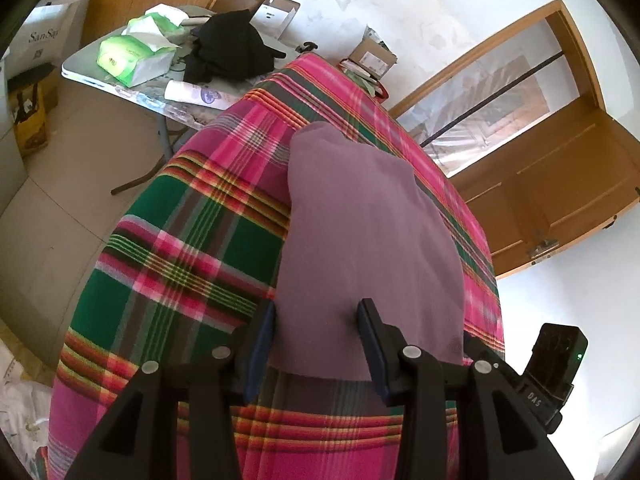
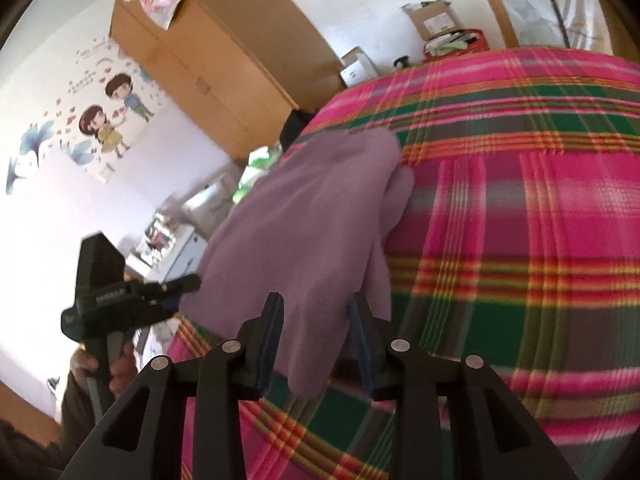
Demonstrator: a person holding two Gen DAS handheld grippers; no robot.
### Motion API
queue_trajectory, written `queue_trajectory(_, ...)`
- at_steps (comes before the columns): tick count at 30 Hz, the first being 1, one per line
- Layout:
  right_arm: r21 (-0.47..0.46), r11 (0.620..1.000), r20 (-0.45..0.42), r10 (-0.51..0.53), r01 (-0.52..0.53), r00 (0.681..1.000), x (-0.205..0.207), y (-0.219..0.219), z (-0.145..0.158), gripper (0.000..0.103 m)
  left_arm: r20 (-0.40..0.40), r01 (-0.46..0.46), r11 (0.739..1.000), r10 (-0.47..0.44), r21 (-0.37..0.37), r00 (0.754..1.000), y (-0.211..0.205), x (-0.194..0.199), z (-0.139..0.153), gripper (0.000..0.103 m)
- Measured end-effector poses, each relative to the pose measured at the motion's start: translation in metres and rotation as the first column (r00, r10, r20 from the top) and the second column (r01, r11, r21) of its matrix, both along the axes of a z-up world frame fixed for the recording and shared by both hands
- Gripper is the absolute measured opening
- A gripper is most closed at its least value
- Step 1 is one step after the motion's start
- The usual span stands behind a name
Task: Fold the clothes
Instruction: 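Lay the folded mauve garment flat on the bedspread and open both grippers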
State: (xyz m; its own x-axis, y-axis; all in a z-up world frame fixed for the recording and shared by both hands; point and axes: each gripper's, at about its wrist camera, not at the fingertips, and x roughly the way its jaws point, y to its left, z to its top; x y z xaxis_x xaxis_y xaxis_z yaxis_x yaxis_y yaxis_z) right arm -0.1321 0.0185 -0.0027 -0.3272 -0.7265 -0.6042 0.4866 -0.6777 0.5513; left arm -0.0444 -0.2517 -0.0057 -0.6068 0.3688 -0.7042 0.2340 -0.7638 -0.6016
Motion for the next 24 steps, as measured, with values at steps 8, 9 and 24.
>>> queue_trajectory(8,0.037,0.999,-0.051,0.007,-0.005,0.999,-0.002,-0.014,0.005,0.010,0.010,0.003,1.000,-0.003,-0.022,1.000,0.006,-0.001,0.002,0.042)
queue_trajectory(9,0.041,0.999,-0.077,0.007,-0.004,0.997,-0.002,-0.014,0.011,0.009,0.010,0.006,1.000,-0.006,-0.024,1.000,0.007,-0.001,0.002,0.042)
queue_trajectory(24,0.101,0.994,-0.046,-0.031,0.035,0.998,-0.023,-0.005,-0.010,0.009,0.030,0.045,0.999,-0.044,-0.020,0.999,0.014,-0.006,-0.006,0.042)
